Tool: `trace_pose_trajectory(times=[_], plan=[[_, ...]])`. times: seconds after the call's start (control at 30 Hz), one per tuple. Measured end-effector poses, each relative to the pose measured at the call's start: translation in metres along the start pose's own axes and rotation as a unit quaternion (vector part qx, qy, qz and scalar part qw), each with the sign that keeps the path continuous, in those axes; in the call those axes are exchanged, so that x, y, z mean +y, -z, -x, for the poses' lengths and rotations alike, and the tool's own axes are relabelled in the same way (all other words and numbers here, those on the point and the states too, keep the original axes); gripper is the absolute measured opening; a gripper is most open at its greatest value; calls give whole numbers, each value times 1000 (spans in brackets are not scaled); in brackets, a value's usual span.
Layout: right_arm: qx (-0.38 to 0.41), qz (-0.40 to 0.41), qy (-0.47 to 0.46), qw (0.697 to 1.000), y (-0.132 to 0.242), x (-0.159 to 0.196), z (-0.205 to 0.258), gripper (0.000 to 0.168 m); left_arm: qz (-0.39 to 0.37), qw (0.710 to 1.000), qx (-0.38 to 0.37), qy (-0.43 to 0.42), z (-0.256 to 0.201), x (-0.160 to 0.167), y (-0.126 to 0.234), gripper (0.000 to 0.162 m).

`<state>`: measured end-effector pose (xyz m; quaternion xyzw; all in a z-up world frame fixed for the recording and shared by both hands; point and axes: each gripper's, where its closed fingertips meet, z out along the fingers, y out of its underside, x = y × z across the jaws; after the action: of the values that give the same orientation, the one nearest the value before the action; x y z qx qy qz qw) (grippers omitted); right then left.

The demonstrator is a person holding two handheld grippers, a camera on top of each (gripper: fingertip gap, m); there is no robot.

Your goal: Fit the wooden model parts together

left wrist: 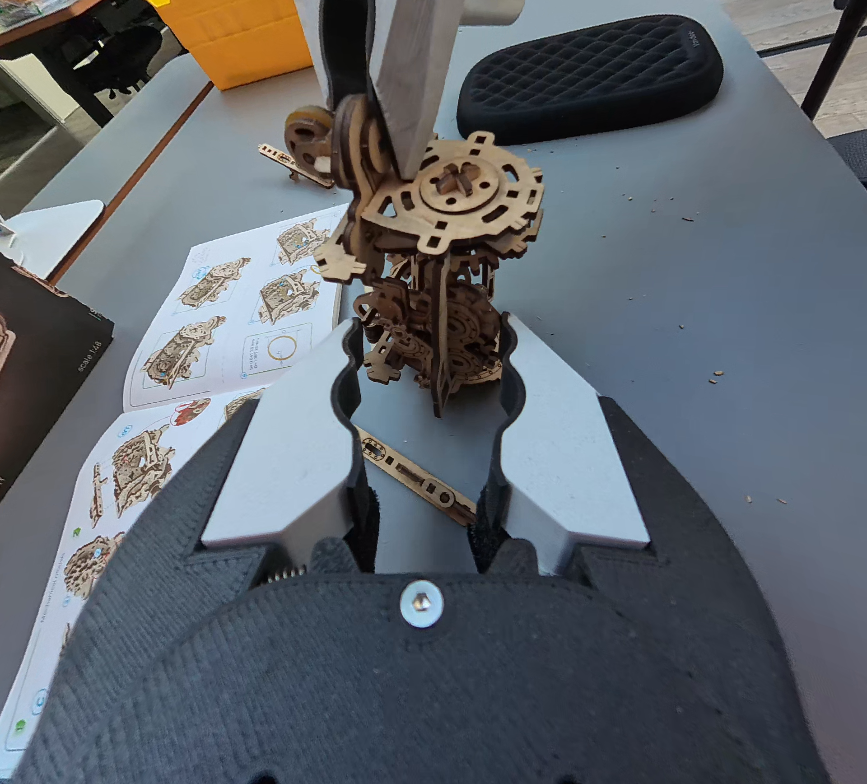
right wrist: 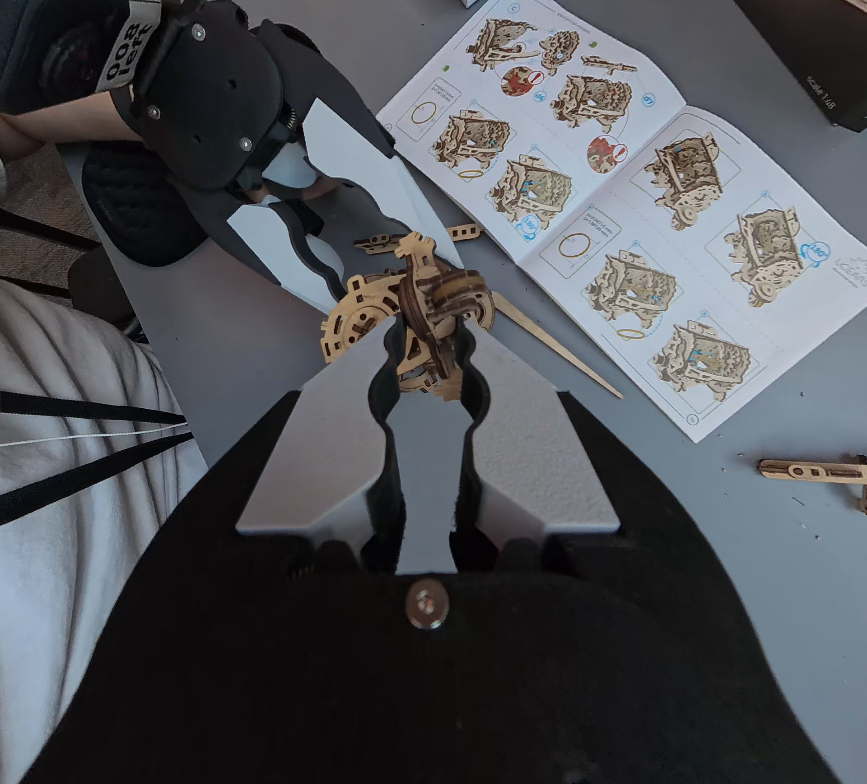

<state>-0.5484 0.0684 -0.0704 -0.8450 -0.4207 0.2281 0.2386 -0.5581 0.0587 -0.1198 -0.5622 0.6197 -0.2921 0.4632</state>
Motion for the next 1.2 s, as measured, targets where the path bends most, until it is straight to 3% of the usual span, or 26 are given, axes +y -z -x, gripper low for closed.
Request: trace_pose_trajectory(times=[0.37,0.47,0.77,1.2], plan=[[10,-2,18,1000,1,0,-2,20,-8,1000,-21,-14,5,-3,2,62],[7,-5,16,1000,1,0,-2,19,-11,1000,-13,-22,1,-3,2,53],[16,4,24,1000,1,-1,-4,20,-17,999,-7,-31,-1,-4,3,47],[22,40,27,999,-1,-3,-3,20,-14,999,-10,-32,0,-3,3,46]])
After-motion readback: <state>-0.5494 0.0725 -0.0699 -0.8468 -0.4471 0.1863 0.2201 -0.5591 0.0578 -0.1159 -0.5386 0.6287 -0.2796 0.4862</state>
